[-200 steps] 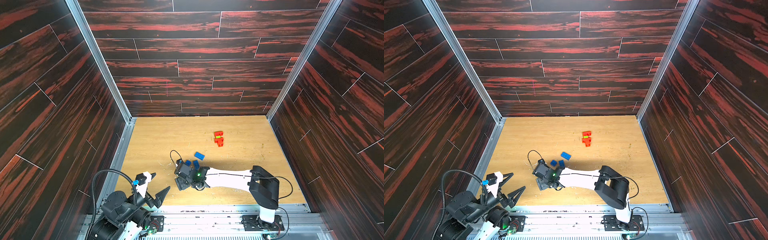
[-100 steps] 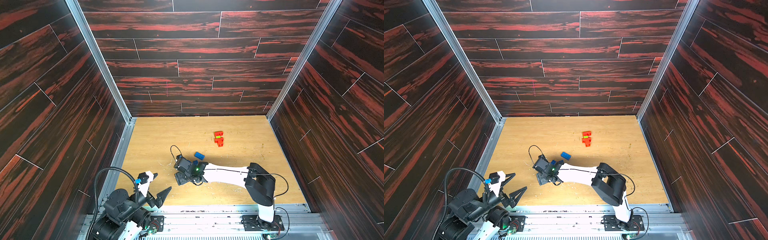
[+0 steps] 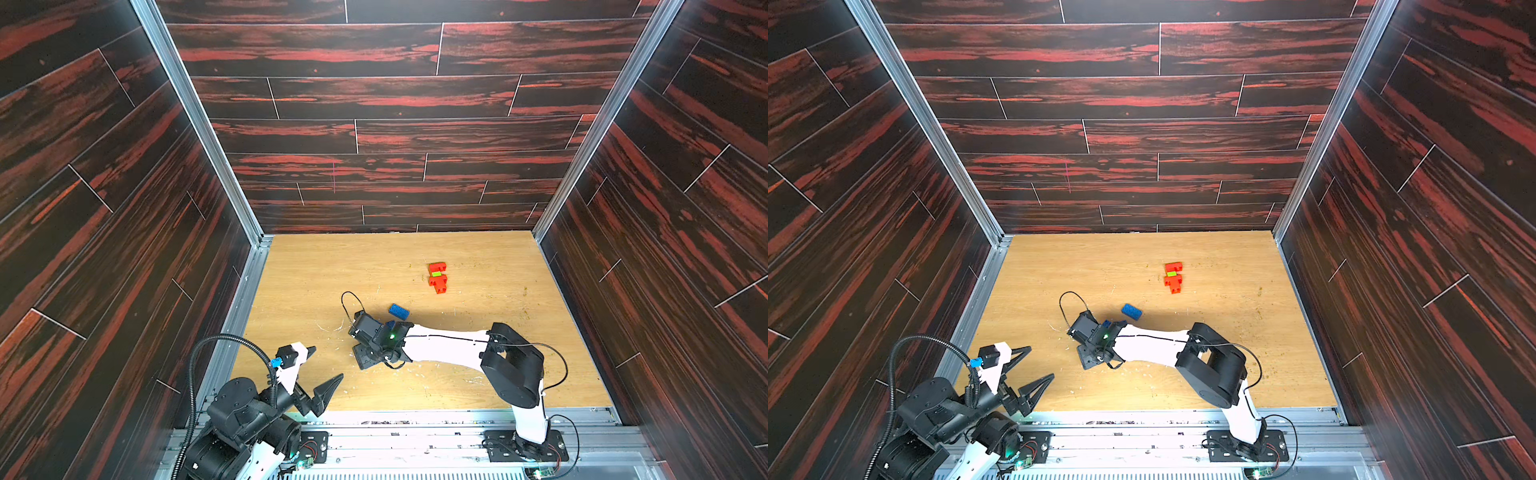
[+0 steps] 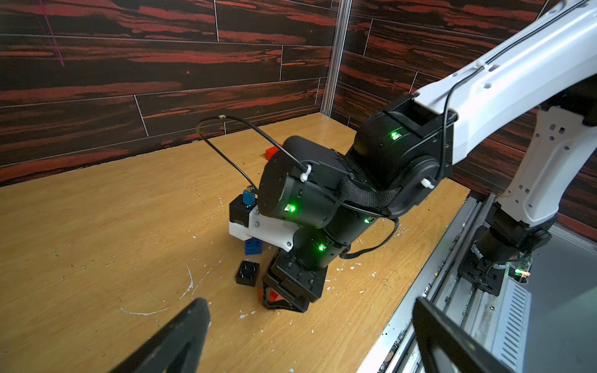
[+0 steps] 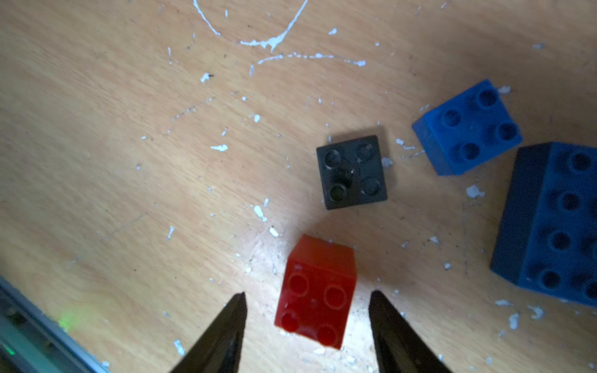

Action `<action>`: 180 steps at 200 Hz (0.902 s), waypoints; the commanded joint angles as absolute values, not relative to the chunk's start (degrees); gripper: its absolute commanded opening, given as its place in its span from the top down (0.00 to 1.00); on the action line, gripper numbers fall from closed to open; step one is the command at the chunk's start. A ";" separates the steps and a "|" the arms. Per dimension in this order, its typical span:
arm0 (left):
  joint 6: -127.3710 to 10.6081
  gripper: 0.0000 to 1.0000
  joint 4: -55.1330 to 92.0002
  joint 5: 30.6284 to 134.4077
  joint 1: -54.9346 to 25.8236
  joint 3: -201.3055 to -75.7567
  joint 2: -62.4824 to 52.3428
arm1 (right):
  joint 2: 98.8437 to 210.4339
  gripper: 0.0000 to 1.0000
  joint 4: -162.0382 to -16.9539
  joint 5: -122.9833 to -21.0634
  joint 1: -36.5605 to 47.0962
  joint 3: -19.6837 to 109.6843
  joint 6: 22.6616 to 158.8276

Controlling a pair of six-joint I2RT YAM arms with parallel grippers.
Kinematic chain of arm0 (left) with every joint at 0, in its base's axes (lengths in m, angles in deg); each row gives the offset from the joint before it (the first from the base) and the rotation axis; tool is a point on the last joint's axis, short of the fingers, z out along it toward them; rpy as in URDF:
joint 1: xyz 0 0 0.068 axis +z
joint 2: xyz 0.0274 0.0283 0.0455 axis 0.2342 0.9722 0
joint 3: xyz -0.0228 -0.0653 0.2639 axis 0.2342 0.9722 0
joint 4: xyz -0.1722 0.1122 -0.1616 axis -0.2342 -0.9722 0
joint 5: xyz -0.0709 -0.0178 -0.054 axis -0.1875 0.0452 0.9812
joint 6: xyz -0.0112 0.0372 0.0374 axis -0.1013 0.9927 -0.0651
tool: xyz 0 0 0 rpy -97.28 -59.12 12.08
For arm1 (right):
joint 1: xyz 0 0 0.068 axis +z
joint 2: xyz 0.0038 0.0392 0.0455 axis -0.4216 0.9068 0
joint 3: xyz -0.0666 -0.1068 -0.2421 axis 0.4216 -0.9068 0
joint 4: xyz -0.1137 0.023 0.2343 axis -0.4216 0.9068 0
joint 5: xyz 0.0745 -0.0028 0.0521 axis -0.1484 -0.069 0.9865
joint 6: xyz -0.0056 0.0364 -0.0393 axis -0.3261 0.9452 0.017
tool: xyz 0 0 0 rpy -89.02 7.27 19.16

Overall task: Assemble the letter f with lego
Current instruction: Pick up the lego brick from the center of the board.

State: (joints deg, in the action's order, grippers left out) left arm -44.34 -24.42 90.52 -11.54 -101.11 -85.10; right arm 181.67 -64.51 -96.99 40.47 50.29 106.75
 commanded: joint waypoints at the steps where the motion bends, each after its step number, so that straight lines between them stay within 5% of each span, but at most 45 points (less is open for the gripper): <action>1: -43.53 0.00 -24.53 91.29 -11.35 -100.53 -84.46 | 184.11 0.39 -62.78 -95.55 40.16 52.51 106.08; 95: -43.45 0.00 -24.52 91.47 -11.37 -100.58 -84.49 | 184.62 0.64 -62.45 -95.09 40.18 52.97 106.19; 180: -43.41 0.00 -24.52 91.39 -11.34 -100.52 -84.53 | 178.65 0.74 -57.90 -95.59 39.77 51.71 95.51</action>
State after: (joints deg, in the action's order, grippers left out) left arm -44.32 -24.42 90.87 -11.54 -101.11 -85.10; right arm 183.11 -62.04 -95.53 40.25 52.23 102.75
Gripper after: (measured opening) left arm 0.997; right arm 0.338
